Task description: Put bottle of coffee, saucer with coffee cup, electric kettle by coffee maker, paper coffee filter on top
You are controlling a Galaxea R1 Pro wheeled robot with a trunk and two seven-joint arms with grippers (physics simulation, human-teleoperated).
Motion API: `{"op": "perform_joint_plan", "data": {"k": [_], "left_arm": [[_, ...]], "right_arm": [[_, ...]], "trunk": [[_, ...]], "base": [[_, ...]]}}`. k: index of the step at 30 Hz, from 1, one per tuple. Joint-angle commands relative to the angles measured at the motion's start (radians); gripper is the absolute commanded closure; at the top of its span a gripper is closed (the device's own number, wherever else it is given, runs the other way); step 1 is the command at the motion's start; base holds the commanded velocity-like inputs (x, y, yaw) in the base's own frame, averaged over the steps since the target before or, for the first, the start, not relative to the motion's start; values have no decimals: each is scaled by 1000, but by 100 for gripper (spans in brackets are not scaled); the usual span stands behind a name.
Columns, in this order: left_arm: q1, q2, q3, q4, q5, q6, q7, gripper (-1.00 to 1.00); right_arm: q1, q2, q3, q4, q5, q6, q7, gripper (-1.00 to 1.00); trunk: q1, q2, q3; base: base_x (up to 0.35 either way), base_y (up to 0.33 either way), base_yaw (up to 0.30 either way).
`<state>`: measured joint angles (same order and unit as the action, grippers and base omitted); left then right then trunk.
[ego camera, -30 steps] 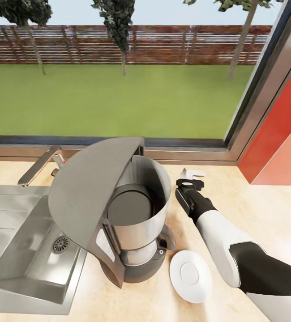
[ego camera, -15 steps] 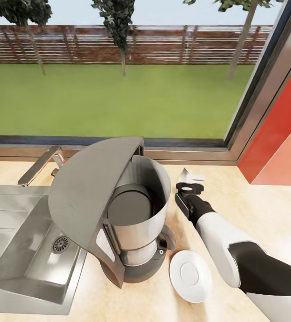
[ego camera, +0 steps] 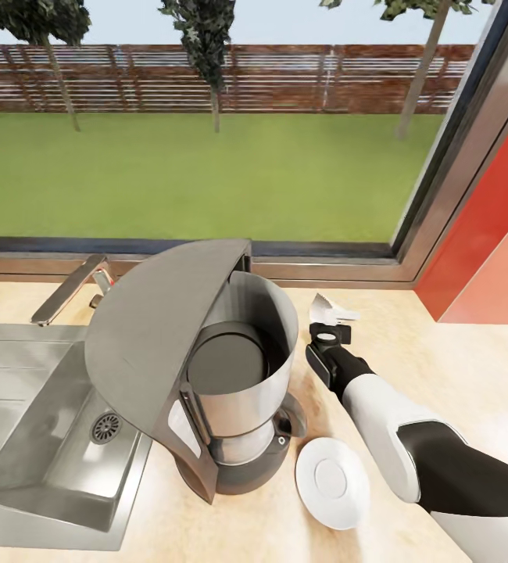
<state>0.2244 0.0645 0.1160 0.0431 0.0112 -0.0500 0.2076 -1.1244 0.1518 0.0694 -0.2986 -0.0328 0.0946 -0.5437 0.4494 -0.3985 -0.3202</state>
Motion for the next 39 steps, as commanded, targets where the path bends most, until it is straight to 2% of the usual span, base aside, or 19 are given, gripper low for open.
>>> {"op": "perform_joint_plan", "data": {"k": [1,39], "left_arm": [[0,0,7,1,1,-5,1,-100],[0,2,7,1,1,-5,1,-100]], "right_arm": [[0,-1,6,-1,-10,10,-6,100],[0,-2,6,-12,-11,10,-7,100]], "trunk": [[1,-1,-2],[1,-1,-2]], "base": [[0,0,0],[0,0,0]]}}
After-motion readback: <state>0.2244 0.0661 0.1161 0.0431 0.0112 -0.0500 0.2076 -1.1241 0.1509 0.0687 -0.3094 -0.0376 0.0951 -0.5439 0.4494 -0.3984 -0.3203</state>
